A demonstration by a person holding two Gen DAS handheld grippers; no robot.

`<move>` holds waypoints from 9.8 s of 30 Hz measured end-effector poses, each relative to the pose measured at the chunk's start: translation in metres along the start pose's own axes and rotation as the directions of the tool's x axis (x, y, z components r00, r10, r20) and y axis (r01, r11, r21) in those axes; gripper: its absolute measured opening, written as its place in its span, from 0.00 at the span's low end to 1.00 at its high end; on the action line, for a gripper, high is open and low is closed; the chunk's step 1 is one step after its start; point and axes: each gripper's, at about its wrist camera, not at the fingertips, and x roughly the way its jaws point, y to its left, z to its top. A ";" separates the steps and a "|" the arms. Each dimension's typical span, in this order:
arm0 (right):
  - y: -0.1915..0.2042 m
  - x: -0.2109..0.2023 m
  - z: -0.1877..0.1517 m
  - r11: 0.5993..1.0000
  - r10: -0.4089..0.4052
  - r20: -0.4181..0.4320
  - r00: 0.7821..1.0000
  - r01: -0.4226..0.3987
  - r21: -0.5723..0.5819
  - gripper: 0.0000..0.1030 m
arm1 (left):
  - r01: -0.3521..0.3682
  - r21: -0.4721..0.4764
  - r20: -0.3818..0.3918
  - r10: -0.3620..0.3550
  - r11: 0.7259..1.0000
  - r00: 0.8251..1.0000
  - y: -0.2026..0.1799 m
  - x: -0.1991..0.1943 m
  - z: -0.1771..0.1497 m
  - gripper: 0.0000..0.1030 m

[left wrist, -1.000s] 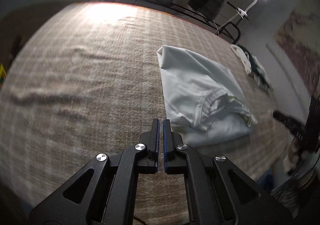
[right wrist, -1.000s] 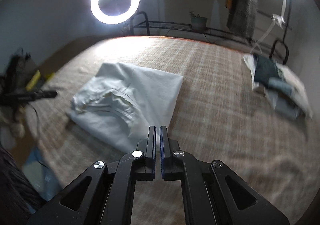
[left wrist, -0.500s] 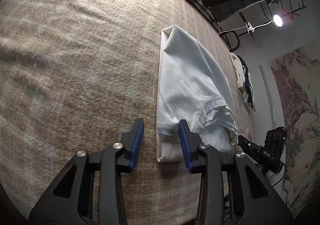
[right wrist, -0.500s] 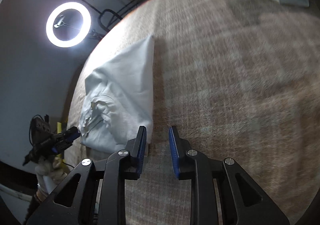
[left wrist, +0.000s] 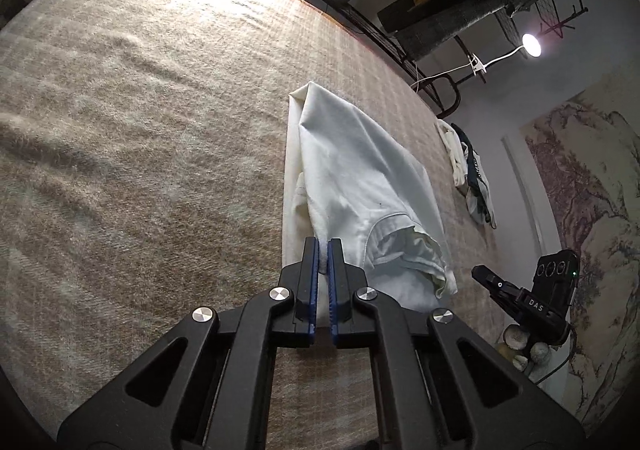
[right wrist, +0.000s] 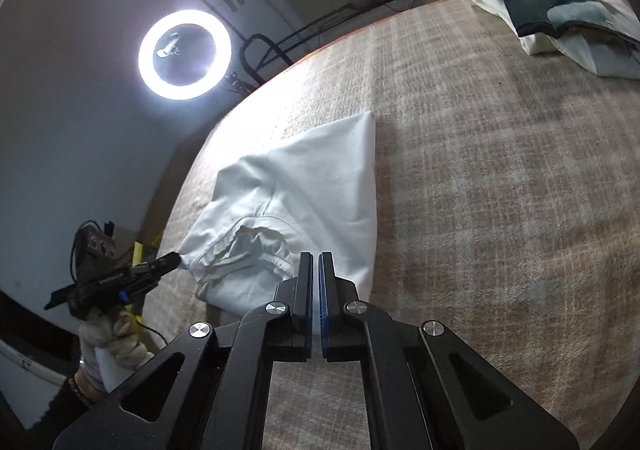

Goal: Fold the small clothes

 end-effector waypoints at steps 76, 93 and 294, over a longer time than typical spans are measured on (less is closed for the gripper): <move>0.099 0.156 0.060 0.907 -0.179 -0.100 0.979 0.125 -0.403 0.04 | -0.241 0.258 0.009 0.247 0.936 0.969 -0.040 0.069 0.011 0.02; 0.030 0.091 0.086 0.926 -0.316 -0.029 0.948 0.302 -0.227 0.28 | -0.252 0.194 0.032 0.251 0.948 0.968 -0.027 0.037 0.012 0.04; 0.065 -0.189 0.026 0.807 -0.526 0.549 0.649 0.585 0.082 0.80 | -0.156 0.671 0.334 -0.107 0.725 0.936 -0.299 -0.048 -0.086 1.00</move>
